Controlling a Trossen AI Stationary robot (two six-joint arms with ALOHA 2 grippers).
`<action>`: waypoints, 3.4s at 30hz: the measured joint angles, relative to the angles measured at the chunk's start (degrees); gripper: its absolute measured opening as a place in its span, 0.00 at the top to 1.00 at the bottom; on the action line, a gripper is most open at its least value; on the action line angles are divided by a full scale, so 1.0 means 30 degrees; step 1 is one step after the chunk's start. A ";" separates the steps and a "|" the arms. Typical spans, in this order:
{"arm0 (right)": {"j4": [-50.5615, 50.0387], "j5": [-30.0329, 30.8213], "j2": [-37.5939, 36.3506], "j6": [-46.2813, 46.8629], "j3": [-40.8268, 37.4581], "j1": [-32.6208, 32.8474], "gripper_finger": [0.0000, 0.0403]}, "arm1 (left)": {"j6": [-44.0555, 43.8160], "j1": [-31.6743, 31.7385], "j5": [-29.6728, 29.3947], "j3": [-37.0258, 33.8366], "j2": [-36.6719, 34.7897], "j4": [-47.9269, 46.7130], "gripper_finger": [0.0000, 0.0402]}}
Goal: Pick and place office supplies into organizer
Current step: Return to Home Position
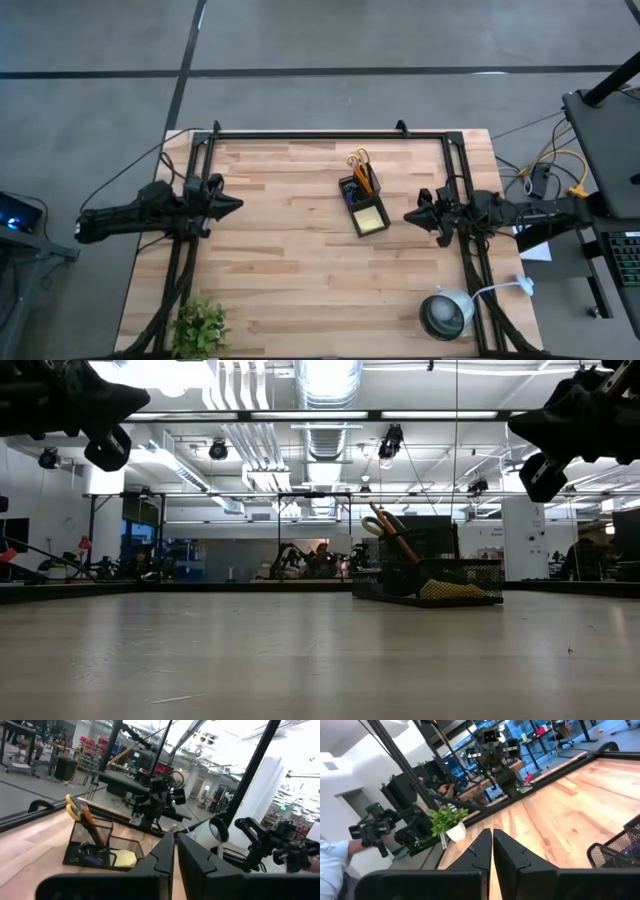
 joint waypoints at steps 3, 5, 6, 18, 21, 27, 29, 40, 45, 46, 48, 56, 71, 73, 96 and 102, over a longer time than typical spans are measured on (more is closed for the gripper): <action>-0.0130 0.0000 0.0000 0.0001 0.0000 0.0004 0.98 | 0.0000 0.0000 0.0001 0.0000 0.0167 -0.0032 0.98; -0.0133 0.0000 0.0000 0.0001 0.0000 0.0007 0.98 | 0.0007 0.0000 -0.0001 0.0000 0.0273 -0.0031 0.98; -0.0120 0.0000 -0.0006 0.0001 0.0000 0.0007 0.98 | 0.0007 0.0000 0.0001 0.0000 0.0300 -0.0038 0.98; -0.0230 -0.0025 -0.1452 0.0038 0.0000 -0.0340 0.98 | 0.0036 0.0015 -0.0006 -0.0673 -0.0408 0.0408 0.98; -0.0191 -0.0022 -0.2846 0.0038 0.0007 -0.0796 0.98 | 0.0029 0.0029 -0.0003 -0.1642 -0.0355 0.1605 0.98; 0.0421 -0.0019 -0.3527 0.0040 0.0022 -0.2182 0.98 | 0.0031 0.0016 0.0009 -0.3082 -0.0395 0.2036 0.98; 0.0428 -0.0051 -0.3541 0.0044 0.0022 -0.2963 0.98 | 0.0028 0.0022 -0.0006 -0.3089 -0.0401 0.1154 0.98; 0.0406 0.0051 -0.3541 0.0038 0.0022 -0.6645 0.98 | 0.0015 -0.0007 0.0009 -0.3096 -0.0401 0.1062 0.98; 0.0406 -0.0006 -0.3541 0.0038 0.0022 -0.5311 0.98 | 0.0015 -0.0056 0.0018 -0.3111 -0.0401 0.1065 0.98; 0.0406 -0.0019 -0.3541 0.0038 0.0022 -0.5248 0.98 | 0.0015 -0.0051 0.0029 -0.3111 -0.0401 0.1130 0.98; 0.0406 -0.0010 -0.3541 0.0038 0.0022 -0.5238 0.98 | 0.0022 -0.0051 0.0074 -0.3111 -0.0147 0.1433 0.98; 0.0408 0.0007 -0.3541 0.0038 0.0022 -0.5201 0.98 | 0.0021 -0.0051 0.0074 -0.3126 0.0342 0.1462 0.98; 0.0408 0.0007 -0.3458 0.0038 0.0015 -0.4262 0.98 | 0.0022 -0.0051 0.0067 -0.3147 0.0603 0.1535 0.98; 0.0414 0.0007 -0.3420 0.0038 0.0007 -0.4262 0.98 | 0.0022 -0.0051 0.0067 -0.3147 0.0642 0.1532 0.98; 0.0410 0.0007 -0.3351 0.0038 0.0007 -0.4269 0.98 | 0.0015 -0.0051 0.0060 -0.3147 0.0677 0.1528 0.98; 0.0406 0.0007 -0.3351 0.0038 0.0007 -0.4269 0.98 | 0.0016 -0.0051 0.0060 -0.3147 0.0677 0.1528 0.98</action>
